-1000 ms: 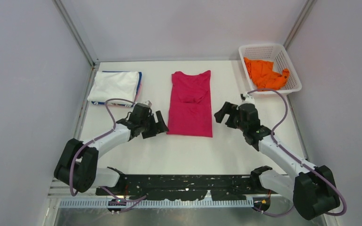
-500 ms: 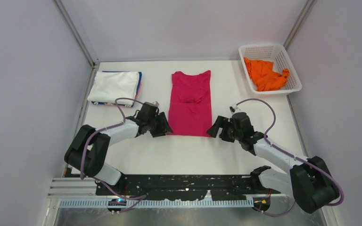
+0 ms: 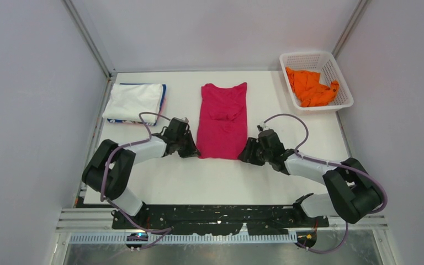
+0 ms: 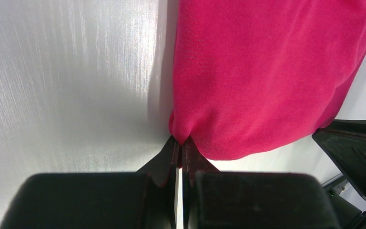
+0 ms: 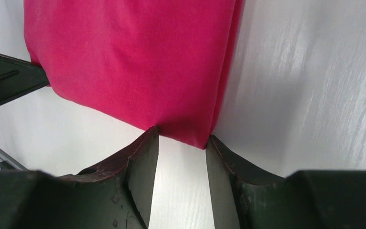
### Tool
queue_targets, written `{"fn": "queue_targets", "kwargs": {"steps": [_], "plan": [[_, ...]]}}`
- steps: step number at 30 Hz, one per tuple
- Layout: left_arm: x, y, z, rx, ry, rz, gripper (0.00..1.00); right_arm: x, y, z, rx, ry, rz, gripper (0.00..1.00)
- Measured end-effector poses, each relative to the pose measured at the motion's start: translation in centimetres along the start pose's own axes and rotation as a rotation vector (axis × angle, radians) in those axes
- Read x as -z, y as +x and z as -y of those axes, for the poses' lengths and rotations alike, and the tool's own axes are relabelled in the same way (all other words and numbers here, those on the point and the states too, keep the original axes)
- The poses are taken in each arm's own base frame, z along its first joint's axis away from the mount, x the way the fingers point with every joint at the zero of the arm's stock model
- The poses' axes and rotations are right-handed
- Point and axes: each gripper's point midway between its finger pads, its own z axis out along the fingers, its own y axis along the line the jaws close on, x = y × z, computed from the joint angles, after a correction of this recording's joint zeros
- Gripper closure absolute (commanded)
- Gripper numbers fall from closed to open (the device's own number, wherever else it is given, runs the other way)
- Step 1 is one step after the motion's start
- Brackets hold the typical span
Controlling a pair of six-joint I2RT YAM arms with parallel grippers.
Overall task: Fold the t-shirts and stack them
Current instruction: Grab one side of the 2/3 rectangular tshirt with both arms, then fold the long partially folded tshirt into a neat square
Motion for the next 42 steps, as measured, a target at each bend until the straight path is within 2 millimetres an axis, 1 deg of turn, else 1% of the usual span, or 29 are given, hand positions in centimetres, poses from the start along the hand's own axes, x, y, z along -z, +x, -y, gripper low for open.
{"fn": "queue_targets", "kwargs": {"steps": [2, 3, 5, 8, 10, 12, 15, 17, 21, 22, 23, 25, 27, 29, 31, 33, 36, 39, 42], "plan": [[0.0, 0.0, 0.0, -0.001, -0.002, 0.004, 1.00, -0.4, -0.4, 0.0, -0.001, 0.002, 0.011, 0.69], [0.0, 0.0, -0.1, -0.001, -0.002, 0.005, 1.00, -0.6, -0.3, 0.0, 0.001, 0.006, 0.010, 0.83], [0.2, 0.0, -0.2, -0.001, -0.002, 0.010, 1.00, -1.0, -0.3, 0.0, 0.004, 0.008, 0.009, 0.93], [0.5, 0.5, -0.4, -0.007, 0.002, 0.020, 1.00, -1.3, 0.0, -0.2, 0.017, -0.001, 0.003, 0.95], [0.9, 0.9, -0.7, -0.013, 0.005, 0.032, 1.00, -1.2, 0.7, -0.6, 0.035, -0.018, -0.001, 0.95], [1.3, 1.5, -0.9, -0.020, 0.004, 0.041, 1.00, -0.7, 1.8, -0.9, 0.061, -0.035, -0.008, 0.95], [2.3, 3.3, -1.3, -0.049, 0.005, 0.045, 1.00, 0.9, 3.5, -1.4, 0.101, -0.068, -0.021, 0.95], [3.3, 4.8, -1.5, -0.076, 0.009, 0.050, 1.00, 2.5, 4.5, -2.0, 0.133, -0.099, -0.026, 0.95], [5.9, 7.8, -1.9, -0.126, 0.027, 0.054, 1.00, 5.9, 6.1, -3.9, 0.181, -0.200, -0.035, 0.95], [6.7, 8.5, -1.8, -0.140, 0.034, 0.057, 1.00, 6.8, 6.5, -4.2, 0.184, -0.227, -0.038, 0.95], [8.4, 9.5, -1.4, -0.162, 0.062, 0.067, 1.00, 8.5, 7.6, -4.6, 0.181, -0.274, -0.058, 0.95], [9.9, 10.1, -0.7, -0.178, 0.100, 0.080, 1.00, 10.0, 8.2, -5.4, 0.171, -0.330, -0.065, 0.95], [11.6, 10.3, 0.1, -0.186, 0.156, 0.108, 1.00, 11.5, 8.4, -6.1, 0.159, -0.381, -0.061, 0.95], [12.7, 10.0, 0.9, -0.184, 0.203, 0.139, 1.00, 12.7, 8.1, -6.8, 0.156, -0.431, -0.032, 0.95], [13.7, 9.2, 1.7, -0.182, 0.234, 0.181, 1.00, 13.4, 7.3, -7.3, 0.152, -0.445, 0.004, 0.95], [14.3, 8.3, 2.4, -0.184, 0.238, 0.214, 1.00, 13.5, 6.5, -7.3, 0.145, -0.426, 0.034, 0.95], [15.0, 6.3, 3.7, -0.194, 0.213, 0.267, 1.00, 13.2, 4.8, -7.1, 0.134, -0.356, 0.089, 0.95], [15.3, 4.2, 5.0, -0.202, 0.181, 0.305, 1.00, 13.2, 2.2, -6.8, 0.123, -0.258, 0.154, 0.95], [15.1, 1.5, 5.9, -0.191, 0.139, 0.334, 1.00, 13.7, -1.7, -7.1, 0.102, -0.193, 0.247, 0.95]]}}
